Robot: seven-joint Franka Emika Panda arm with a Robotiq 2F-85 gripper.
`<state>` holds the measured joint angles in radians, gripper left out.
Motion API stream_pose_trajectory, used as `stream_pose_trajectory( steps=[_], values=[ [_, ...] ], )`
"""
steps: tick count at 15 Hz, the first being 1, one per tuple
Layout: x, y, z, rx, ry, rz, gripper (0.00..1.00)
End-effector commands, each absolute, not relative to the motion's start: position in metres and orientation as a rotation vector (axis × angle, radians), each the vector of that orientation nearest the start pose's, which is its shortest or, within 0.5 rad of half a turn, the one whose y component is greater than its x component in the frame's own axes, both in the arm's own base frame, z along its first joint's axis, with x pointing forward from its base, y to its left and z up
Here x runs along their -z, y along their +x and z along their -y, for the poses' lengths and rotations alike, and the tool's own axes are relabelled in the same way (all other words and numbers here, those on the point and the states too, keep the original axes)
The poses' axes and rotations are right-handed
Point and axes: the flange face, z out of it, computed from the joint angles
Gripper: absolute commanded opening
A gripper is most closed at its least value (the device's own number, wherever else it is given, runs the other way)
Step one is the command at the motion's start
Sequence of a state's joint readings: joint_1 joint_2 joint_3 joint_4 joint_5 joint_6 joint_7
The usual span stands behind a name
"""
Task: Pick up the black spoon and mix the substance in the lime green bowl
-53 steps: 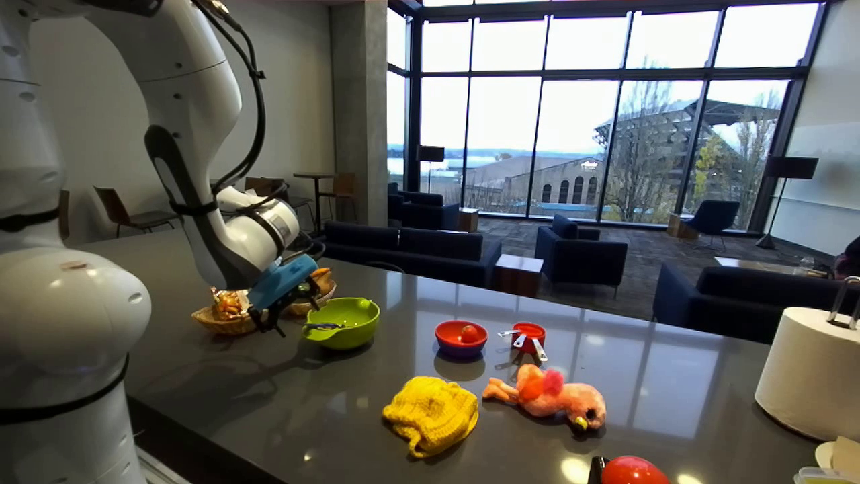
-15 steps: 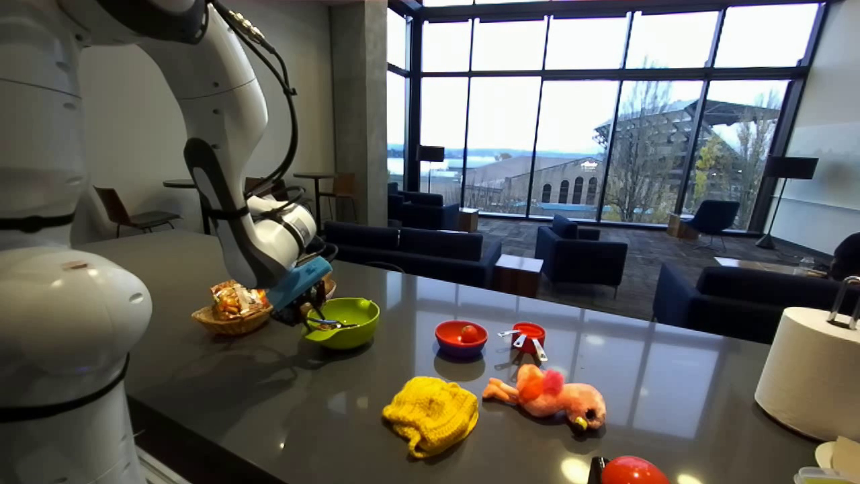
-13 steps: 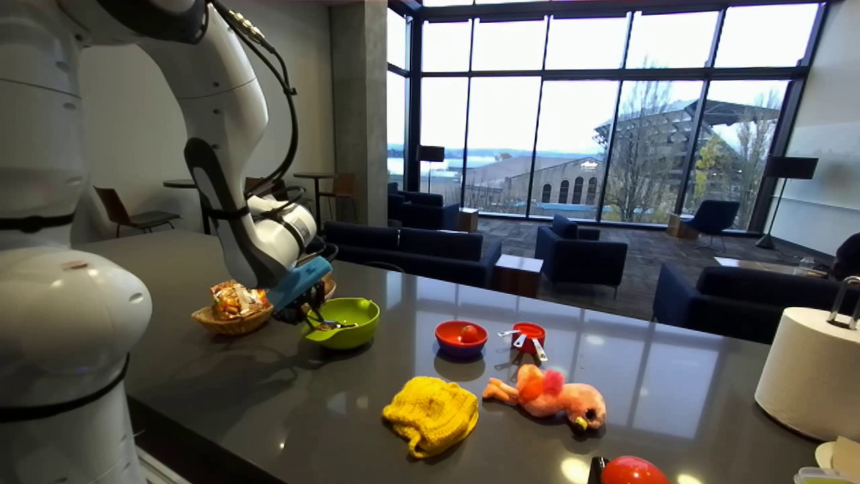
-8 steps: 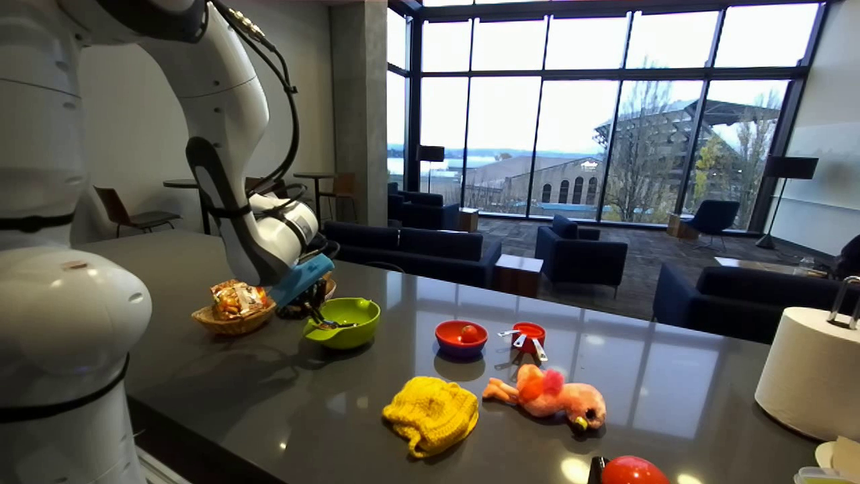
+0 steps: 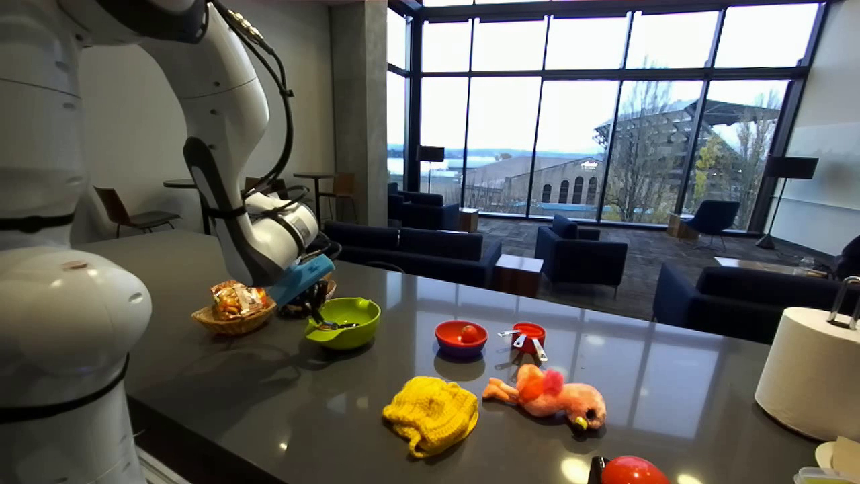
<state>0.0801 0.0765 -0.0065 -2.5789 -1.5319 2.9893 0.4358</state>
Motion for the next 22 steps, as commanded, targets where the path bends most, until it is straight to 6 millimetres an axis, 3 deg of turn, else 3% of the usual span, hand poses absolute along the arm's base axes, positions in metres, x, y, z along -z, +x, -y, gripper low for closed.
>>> stream_pose_trajectory(
  steps=[1,9,22],
  values=[
    [-0.222,0.406,-0.094,0.493,-2.902,1.813,0.01],
    [-0.242,0.421,-0.098,0.473,-2.973,1.749,0.01],
    [-0.265,0.419,-0.106,0.458,-3.066,1.720,0.01]
  ],
)
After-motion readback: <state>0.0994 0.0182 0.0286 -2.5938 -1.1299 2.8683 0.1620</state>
